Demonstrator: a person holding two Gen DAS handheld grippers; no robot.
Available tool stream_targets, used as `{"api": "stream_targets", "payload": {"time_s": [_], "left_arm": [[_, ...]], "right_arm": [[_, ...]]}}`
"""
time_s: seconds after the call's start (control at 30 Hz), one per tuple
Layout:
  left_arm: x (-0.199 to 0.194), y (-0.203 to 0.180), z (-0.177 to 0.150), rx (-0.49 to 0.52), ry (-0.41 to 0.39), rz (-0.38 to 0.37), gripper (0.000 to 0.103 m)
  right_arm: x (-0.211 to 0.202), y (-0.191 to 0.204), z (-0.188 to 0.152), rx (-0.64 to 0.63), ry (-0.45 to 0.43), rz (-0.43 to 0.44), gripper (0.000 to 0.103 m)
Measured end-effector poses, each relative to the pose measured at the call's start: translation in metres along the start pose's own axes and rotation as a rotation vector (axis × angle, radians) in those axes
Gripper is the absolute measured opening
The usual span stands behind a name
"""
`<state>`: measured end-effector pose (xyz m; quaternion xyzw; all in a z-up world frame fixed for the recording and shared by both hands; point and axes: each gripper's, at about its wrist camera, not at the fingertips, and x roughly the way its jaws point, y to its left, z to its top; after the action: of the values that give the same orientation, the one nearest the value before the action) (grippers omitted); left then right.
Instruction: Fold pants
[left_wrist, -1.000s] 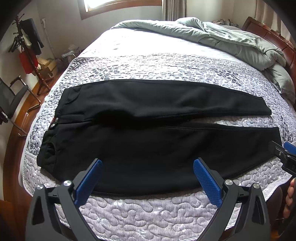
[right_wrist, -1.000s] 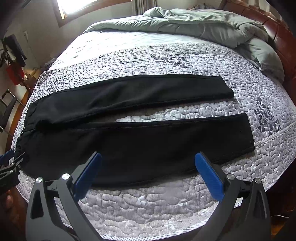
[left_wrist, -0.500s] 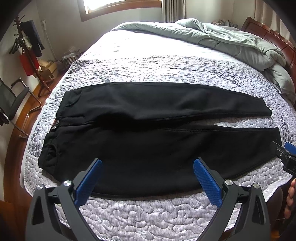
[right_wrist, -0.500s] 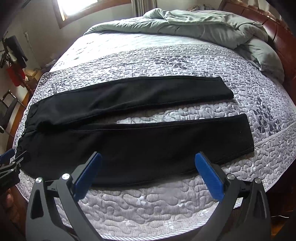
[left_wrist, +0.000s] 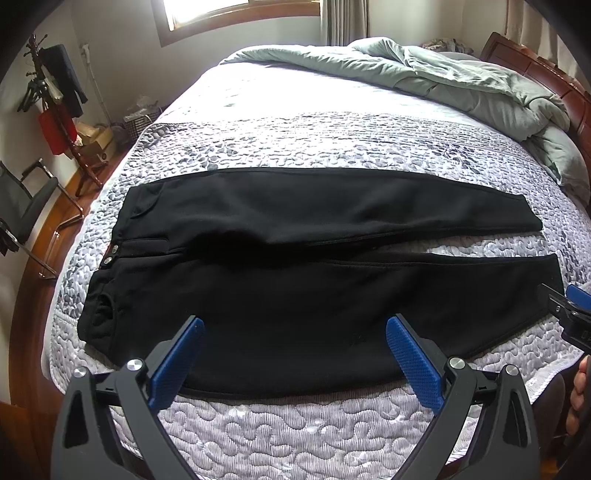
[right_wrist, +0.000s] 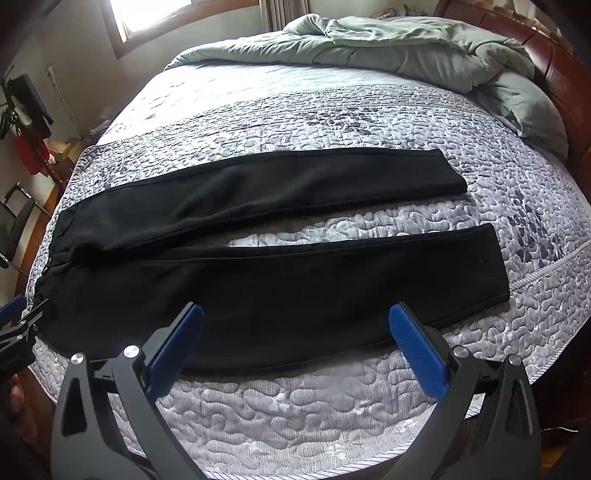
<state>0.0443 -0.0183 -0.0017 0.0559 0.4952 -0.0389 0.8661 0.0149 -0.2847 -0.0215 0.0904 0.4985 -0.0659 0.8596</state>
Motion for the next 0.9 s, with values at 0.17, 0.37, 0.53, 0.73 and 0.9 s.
{"api": "stream_targets", "payload": {"time_s": [0.17,0.37,0.53,0.73,0.9], "left_arm": [[-0.0004,-0.0019,0.0018,0.004,-0.003,0.001,0.099],[-0.0003,-0.0033,0.0035,0.008,-0.003,0.004,0.099],[-0.0005,-0.0050,0.0047,0.011,-0.005,0.005,0.099],[-0.0003,-0.0056,0.0041,0.014,-0.006,0.008,0.099],[0.0003,-0.0064,0.0052,0.017,-0.009,0.012,0.099]], "right_arm": [[0.0003,-0.0004,0.0003,0.000,0.000,-0.001,0.100],[0.0019,-0.0025,0.0011,0.004,0.003,0.001,0.100],[0.0027,-0.0037,0.0012,0.007,0.003,-0.001,0.100],[0.0048,-0.0056,0.0006,0.010,0.005,0.003,0.100],[0.0081,-0.0071,-0.0003,0.011,0.009,0.007,0.100]]}}
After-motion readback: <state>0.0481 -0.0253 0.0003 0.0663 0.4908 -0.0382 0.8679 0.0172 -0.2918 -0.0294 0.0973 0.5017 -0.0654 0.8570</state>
